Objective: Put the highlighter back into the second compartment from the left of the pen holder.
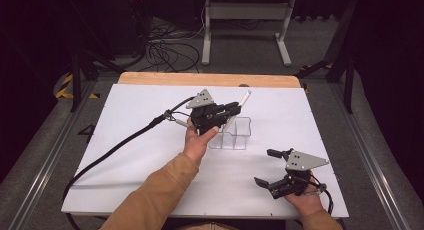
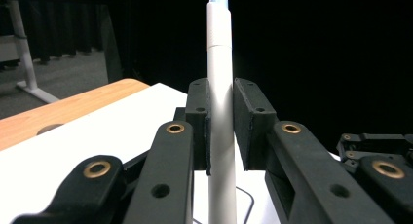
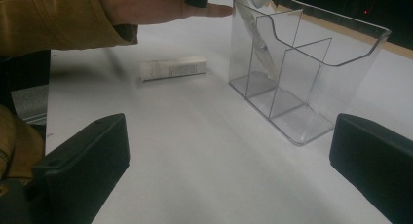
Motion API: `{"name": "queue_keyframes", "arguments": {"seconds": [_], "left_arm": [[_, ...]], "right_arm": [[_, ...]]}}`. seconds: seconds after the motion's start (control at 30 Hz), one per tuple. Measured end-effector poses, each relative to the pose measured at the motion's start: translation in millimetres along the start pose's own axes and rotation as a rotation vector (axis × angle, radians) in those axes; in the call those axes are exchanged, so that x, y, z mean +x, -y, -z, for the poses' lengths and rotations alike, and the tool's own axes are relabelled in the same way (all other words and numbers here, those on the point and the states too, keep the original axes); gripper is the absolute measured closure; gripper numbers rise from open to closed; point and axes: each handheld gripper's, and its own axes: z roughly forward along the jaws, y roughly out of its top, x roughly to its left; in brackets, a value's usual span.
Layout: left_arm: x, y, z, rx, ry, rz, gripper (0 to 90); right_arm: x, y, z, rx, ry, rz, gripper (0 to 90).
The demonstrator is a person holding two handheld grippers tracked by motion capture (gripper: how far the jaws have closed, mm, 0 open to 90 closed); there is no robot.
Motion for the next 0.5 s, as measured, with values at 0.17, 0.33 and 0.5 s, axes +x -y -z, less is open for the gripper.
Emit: {"name": "queue_keyframes", "arguments": {"seconds": [0.17,0.33,0.5], "left_arm": [[2.4,2.8,-4.0,-0.018,-0.012,-0.002,77.8],[5.1,6.4,-7.2,-0.01,-0.021,-0.004,77.7],[4.5,7.5,-7.7,-0.01,-0.022,-0.01,77.7]], "right_arm": [[-0.1,0.2,-0.3,0.002,-0.001,0.0,1.5],[1.0,0.0,-1.8,0.001,-0.009,0.003,1.5],[0.6,0.4,-1.2,0.003,-0.007,0.001,1.5]]}}
